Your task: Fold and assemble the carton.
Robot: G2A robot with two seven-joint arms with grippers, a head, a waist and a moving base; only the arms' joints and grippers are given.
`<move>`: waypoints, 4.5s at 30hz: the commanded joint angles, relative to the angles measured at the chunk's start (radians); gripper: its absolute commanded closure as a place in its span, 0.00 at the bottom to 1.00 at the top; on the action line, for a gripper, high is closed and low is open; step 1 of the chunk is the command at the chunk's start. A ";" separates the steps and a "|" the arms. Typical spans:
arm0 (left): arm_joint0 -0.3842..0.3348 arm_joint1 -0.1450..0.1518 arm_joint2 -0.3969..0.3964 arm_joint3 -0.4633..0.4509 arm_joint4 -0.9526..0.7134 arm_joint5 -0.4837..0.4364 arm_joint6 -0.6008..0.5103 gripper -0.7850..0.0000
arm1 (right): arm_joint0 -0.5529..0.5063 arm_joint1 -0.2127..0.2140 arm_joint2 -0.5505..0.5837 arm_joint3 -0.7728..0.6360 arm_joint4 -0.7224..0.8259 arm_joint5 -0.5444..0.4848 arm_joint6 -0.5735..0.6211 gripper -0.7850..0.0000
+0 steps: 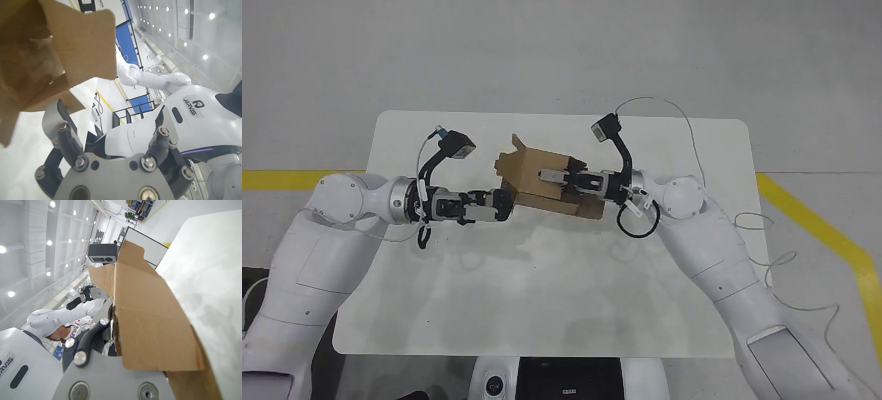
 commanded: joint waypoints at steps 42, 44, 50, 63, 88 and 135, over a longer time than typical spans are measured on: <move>-0.110 -0.049 0.144 0.129 0.413 -0.159 0.226 0.00 | -0.113 0.067 0.119 -0.201 0.106 0.114 0.195 1.00; -0.109 -0.050 0.145 0.127 0.408 -0.156 0.222 0.00 | -0.106 0.064 0.107 -0.194 0.114 0.110 0.199 1.00; -0.112 -0.051 0.145 0.127 0.394 -0.140 0.218 0.00 | -0.080 0.056 0.075 -0.170 0.138 0.099 0.216 1.00; -0.118 -0.053 0.139 0.128 0.372 -0.132 0.210 0.00 | -0.050 0.043 0.032 -0.136 0.165 0.087 0.226 1.00; -0.097 -0.048 0.119 0.151 0.398 -0.159 0.197 0.00 | -0.049 0.047 0.077 -0.130 0.097 0.055 0.083 1.00; -0.102 -0.045 0.092 0.129 0.362 -0.127 0.202 0.00 | 0.001 0.021 -0.014 -0.101 0.099 0.103 0.126 1.00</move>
